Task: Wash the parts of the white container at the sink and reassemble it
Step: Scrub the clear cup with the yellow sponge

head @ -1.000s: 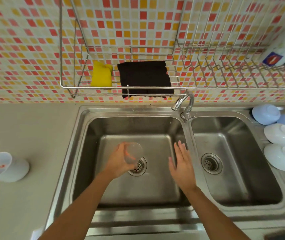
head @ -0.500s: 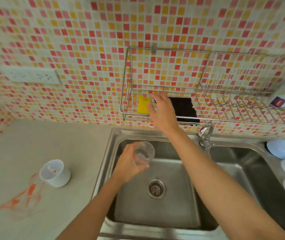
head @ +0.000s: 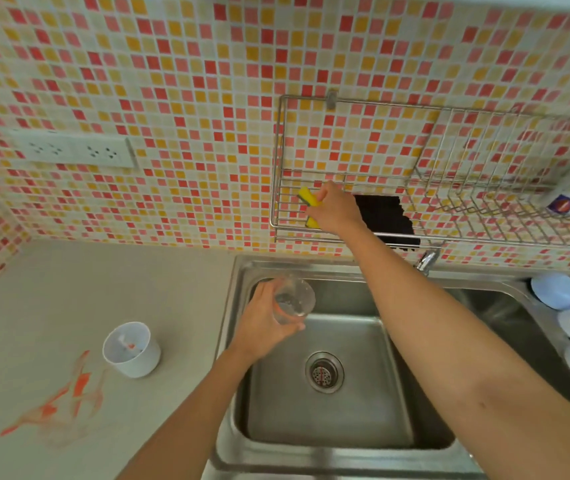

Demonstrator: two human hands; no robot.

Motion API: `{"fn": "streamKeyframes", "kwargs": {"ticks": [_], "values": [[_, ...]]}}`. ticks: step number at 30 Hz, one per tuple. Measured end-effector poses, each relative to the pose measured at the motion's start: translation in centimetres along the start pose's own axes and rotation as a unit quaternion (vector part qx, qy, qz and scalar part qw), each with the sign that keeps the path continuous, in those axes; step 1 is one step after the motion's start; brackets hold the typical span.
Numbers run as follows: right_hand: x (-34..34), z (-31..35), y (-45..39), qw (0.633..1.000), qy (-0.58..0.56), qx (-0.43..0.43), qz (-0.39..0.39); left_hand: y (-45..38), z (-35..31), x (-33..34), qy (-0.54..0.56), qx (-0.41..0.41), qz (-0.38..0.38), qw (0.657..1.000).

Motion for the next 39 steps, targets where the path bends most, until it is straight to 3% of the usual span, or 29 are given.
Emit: {"fn": "streamKeyframes", "kwargs": {"ticks": [4, 8, 11, 17, 20, 24, 28, 34, 36, 39], "values": [[-1.1, 0.8, 1.9, 0.984, -0.140, -0.054, -0.091, 0.4, 0.2, -0.3, -0.006, -0.009, 0.002, 1.000], [-2.5, 0.2, 4.8, 0.934, -0.327, -0.023, -0.144, 0.7, 0.3, -0.7, -0.019, 0.003, 0.012, 1.000], [-2.5, -1.6, 8.3, 0.914, -0.377, -0.026, -0.145, 0.5, 0.3, -1.3, -0.017, 0.006, 0.021, 1.000], [2.5, -8.1, 14.4, 0.946, -0.317, 0.061, -0.021, 0.2, 0.2, -1.4, -0.046, 0.016, 0.040, 0.998], [3.9, -10.1, 15.9, 0.959, -0.278, 0.053, -0.004, -0.1, 0.0, -0.6, -0.080, 0.024, 0.047, 0.995], [4.9, -11.2, 15.6, 0.983, -0.183, -0.016, 0.009, -0.5, -0.8, 0.8, -0.168, 0.061, 0.040, 0.983], [5.0, -11.6, 14.9, 0.987, -0.050, -0.150, -0.028, -1.6, -1.3, 2.1, -0.292, 0.125, 0.029, 0.948], [5.4, -12.5, 14.5, 0.930, 0.155, -0.324, -0.072, -2.7, -2.6, 3.7, -0.309, 0.149, 0.007, 0.939], [5.6, -13.3, 13.8, 0.924, 0.176, -0.330, -0.079, -3.1, -2.8, 4.4, -0.314, 0.155, 0.008, 0.937], [6.1, -14.1, 13.5, 0.945, 0.105, -0.303, -0.065, -3.6, -3.1, 5.6, -0.316, 0.157, 0.009, 0.936]]}}
Point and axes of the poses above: each hand's wrist, its own y-axis away from the middle knuckle, its own x-axis out of the palm, z = x × y, the point moved 3 cm from there along -y, towards the middle knuckle, and after that the axes turned 4 degrees about y, right-handed, at the moved point
